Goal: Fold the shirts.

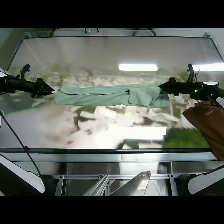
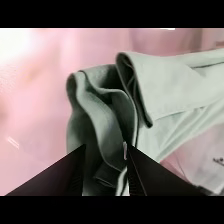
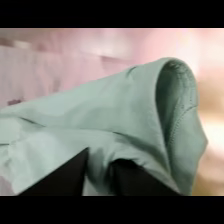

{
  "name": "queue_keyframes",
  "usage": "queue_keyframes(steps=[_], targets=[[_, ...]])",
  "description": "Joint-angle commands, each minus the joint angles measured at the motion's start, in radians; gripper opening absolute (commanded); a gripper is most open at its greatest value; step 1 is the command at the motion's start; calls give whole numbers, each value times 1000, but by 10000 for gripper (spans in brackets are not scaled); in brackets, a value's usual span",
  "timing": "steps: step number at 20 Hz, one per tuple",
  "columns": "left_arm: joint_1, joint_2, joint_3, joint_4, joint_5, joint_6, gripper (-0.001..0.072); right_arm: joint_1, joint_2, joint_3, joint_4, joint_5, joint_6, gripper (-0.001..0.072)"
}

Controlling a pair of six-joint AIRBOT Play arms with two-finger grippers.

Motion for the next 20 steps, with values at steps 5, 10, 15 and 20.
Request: queue_keyframes(steps=[5,10,15,20], targets=[[29,-25,248,-6,-162,-124,265,-155,35,122,-166,191,172,611],[-1,100,80,-10,-58,-102,260,-144,-46,122,-277,255,253,610],[-165,143,32,-7,-6,-31,54,-13,-138,122,-195,254,255,582],[-398,114,13,37,141,-25,1,62,-158,124,-73,254,233,38]])
